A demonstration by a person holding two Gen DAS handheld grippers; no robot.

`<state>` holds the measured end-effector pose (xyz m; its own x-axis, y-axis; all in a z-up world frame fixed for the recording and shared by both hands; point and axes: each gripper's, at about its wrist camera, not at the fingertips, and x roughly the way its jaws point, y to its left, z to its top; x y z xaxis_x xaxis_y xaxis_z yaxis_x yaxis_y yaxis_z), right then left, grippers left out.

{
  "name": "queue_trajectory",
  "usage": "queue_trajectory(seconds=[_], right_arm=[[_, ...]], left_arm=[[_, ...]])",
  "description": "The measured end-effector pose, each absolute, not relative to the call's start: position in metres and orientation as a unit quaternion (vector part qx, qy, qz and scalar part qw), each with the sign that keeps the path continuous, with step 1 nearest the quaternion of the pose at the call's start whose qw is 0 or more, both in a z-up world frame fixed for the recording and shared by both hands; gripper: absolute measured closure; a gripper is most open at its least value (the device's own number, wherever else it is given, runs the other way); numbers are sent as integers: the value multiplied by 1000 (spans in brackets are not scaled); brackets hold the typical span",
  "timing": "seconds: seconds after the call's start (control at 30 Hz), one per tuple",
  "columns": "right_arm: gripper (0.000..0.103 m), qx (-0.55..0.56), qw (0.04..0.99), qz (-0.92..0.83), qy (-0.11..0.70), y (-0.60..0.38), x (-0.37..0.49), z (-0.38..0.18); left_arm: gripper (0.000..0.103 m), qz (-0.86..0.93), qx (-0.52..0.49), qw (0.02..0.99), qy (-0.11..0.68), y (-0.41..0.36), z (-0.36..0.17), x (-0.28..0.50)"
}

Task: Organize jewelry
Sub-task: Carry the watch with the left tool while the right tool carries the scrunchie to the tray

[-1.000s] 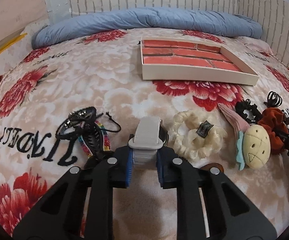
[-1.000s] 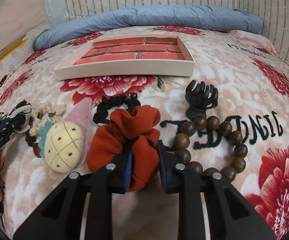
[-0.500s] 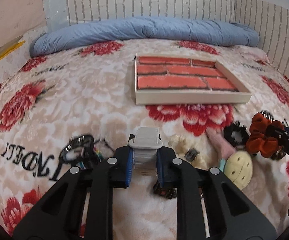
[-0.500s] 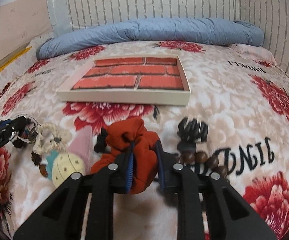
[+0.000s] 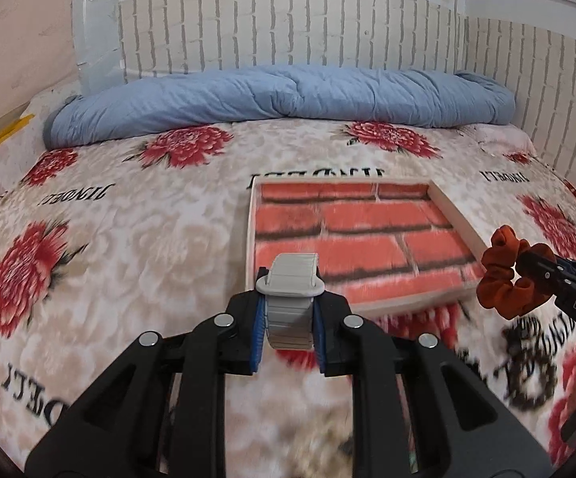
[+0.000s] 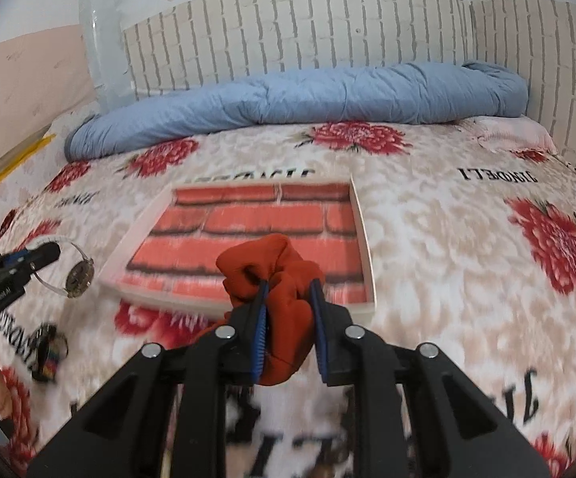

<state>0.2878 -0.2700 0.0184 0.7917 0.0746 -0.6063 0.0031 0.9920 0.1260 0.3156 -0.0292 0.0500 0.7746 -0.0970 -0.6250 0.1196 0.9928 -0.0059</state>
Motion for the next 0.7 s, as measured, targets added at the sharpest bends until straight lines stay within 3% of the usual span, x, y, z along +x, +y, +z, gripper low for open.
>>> queue_trajectory(seconds=[0.3, 0.7], right_arm=[[83, 67, 939, 6, 337, -279, 392, 17], [83, 43, 914, -18, 403, -286, 506, -23]], left_arm=[[85, -67, 32, 938, 340, -61, 48, 420], [85, -51, 17, 917, 395, -76, 4, 535]])
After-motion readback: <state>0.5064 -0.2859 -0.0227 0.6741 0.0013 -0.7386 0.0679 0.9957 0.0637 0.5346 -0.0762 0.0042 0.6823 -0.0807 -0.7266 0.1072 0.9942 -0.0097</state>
